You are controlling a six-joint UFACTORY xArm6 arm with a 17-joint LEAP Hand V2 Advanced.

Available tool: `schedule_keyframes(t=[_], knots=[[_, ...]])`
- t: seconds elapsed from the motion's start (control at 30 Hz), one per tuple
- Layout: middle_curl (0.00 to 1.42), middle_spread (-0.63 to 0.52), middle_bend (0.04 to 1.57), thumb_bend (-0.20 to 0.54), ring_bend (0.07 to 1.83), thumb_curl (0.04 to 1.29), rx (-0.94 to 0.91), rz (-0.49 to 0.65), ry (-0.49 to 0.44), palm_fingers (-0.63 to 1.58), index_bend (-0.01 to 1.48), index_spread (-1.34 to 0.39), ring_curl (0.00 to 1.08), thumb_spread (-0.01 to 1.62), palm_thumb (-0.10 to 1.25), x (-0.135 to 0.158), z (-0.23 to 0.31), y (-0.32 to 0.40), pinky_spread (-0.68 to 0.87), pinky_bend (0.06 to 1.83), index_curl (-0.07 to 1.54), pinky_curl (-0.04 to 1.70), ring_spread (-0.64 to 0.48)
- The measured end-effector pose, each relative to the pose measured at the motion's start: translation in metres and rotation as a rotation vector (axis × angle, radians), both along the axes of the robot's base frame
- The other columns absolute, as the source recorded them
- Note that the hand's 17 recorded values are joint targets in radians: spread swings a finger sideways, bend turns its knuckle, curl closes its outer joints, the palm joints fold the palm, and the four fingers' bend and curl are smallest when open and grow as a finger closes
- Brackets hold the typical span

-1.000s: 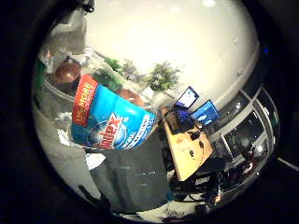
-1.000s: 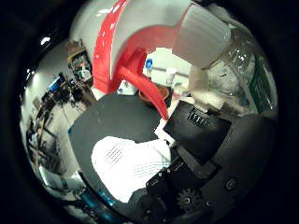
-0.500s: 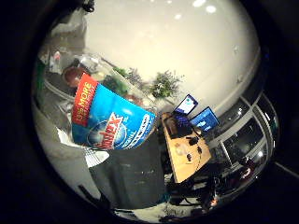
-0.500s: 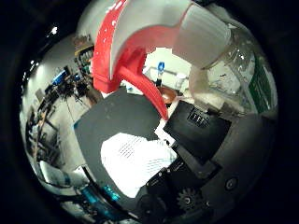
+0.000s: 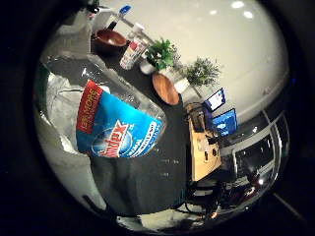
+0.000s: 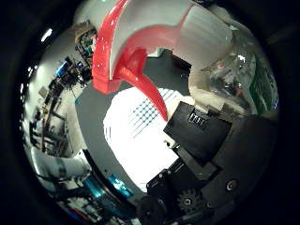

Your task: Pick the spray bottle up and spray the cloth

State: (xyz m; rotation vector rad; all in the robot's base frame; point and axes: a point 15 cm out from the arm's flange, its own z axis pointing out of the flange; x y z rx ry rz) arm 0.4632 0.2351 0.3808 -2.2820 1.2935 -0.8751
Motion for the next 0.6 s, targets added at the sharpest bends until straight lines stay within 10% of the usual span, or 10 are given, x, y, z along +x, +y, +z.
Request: schedule_keyframes(t=[0.33, 0.6], knots=[[0.75, -0.18, 1.31, -0.022, 1.45, 1.00, 0.066, -0.057, -0.122, 1.20, 1.15, -0.27, 0.59, 0.54, 1.00, 0.026, 0.103, -0.019, -0.32, 1.30, 0.71, 0.63, -0.21], [0.75, -0.19, 1.31, -0.021, 1.45, 1.00, 0.307, 0.013, 0.027, 1.21, 1.15, -0.28, 0.59, 0.54, 0.99, 0.010, 0.096, 0.019, -0.32, 1.29, 0.71, 0.63, -0.20]])
